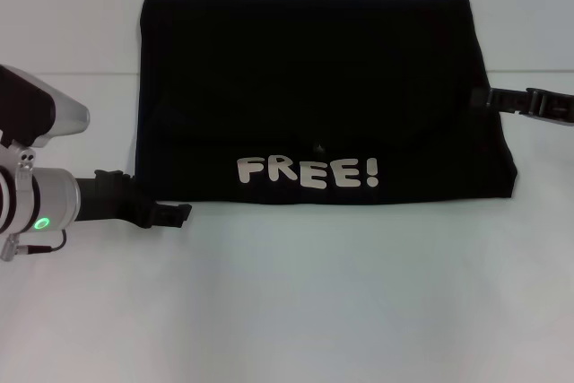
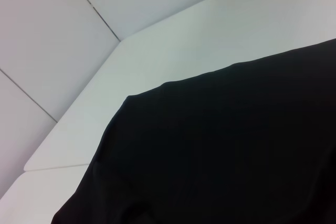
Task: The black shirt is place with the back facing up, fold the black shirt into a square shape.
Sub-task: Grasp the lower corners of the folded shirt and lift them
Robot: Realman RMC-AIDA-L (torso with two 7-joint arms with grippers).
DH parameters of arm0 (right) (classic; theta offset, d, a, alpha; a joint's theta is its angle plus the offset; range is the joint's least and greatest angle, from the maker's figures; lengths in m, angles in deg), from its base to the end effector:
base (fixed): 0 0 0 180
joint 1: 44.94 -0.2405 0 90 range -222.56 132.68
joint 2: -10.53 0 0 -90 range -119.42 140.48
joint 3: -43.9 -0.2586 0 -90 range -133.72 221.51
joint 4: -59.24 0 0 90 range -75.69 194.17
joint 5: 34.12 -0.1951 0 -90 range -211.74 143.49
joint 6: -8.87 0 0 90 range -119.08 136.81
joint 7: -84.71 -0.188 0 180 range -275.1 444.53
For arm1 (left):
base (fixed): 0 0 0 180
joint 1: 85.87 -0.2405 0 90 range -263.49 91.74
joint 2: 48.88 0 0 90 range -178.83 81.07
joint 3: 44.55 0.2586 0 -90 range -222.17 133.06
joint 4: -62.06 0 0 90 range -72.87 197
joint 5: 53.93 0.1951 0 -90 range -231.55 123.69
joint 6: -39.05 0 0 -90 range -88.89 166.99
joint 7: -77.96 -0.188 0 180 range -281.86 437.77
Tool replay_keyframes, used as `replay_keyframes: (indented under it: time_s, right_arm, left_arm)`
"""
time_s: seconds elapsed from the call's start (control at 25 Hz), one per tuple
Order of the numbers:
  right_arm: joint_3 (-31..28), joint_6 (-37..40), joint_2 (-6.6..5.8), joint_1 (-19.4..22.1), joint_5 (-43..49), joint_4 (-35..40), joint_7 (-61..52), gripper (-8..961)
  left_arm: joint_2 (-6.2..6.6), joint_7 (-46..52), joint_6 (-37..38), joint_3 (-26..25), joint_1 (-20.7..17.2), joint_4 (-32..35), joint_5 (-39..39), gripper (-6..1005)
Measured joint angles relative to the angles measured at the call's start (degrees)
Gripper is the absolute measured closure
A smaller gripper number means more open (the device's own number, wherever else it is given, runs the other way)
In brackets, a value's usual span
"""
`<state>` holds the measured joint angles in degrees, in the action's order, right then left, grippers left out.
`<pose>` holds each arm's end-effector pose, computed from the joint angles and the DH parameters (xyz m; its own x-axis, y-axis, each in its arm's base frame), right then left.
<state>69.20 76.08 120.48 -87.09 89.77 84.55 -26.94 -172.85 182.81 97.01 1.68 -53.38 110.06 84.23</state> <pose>0.2734 0.4386 0.0208 0.3781 -0.6724 -0.6363 -0.9162 -0.3702 -0.1533 -0.2963 0.3954 -0.0471 0.7751 0.5882 0.2306 0.6068 -0.5915 -0.5309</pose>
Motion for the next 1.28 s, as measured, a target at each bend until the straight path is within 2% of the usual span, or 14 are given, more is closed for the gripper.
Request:
replay_keyframes:
  time_s: [0.32,0.68,1.12,1.28]
  right_arm:
    - [0.0,0.33,0.16,0.25,0.02,0.0,0.09,216]
    - [0.62,0.39,-0.1,1.06,0.19,0.01,0.0,215]
    - [7.97,-3.31,-1.49,3.8,2.46,0.43,-4.22,217]
    - [8.15,-6.3,-1.2,3.83,5.43,0.46,-5.69,219]
  left_arm:
    - [0.03,0.0,0.19,-0.44,0.24,-0.01,0.04,80]
    - [0.05,-0.06,0.43,-0.63,0.16,0.08,0.04,376]
    - [0.15,0.0,0.79,-0.14,0.45,0.26,0.0,711]
    - [0.21,0.02,0.79,-0.12,0.54,0.33,0.0,900]
